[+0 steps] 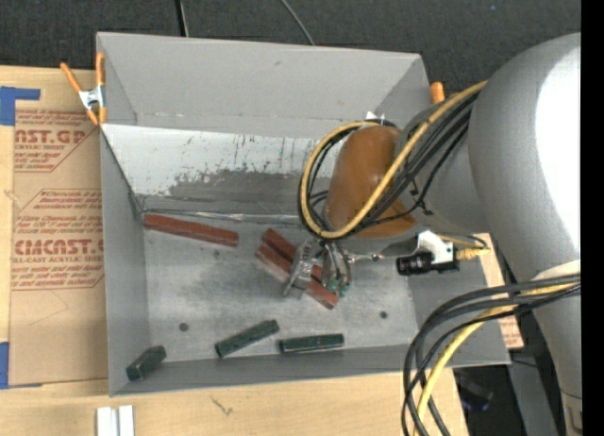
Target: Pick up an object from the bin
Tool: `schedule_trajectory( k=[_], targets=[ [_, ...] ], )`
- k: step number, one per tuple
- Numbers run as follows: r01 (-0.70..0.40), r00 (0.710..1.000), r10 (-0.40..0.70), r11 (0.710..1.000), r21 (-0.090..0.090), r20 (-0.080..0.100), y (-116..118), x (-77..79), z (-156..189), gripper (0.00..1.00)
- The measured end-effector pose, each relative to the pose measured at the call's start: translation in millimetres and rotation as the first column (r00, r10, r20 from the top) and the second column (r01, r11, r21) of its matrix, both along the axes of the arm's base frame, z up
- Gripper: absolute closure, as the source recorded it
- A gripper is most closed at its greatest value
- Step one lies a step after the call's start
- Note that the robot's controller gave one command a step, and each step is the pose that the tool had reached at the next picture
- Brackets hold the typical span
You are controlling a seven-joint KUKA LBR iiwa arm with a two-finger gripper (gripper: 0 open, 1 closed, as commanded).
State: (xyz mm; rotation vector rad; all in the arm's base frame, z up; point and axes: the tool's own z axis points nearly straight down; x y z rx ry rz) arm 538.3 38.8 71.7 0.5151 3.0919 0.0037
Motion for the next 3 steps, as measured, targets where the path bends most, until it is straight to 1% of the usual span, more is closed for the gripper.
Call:
schedule_trajectory(
  k=[1,2,3],
  targets=[
    [0.0,1.0,0.0,1.0,0.0,-0.007,-0.1,-1.8,-1.5,0.0],
    [0.0,1.0,0.0,1.0,0.0,0.0,-0.1,0.7,0.9,1.0],
    [0.0,1.0,0.0,1.0,0.0,-0.007,-0.2,-1.8,-1.4,0.0]
  ],
)
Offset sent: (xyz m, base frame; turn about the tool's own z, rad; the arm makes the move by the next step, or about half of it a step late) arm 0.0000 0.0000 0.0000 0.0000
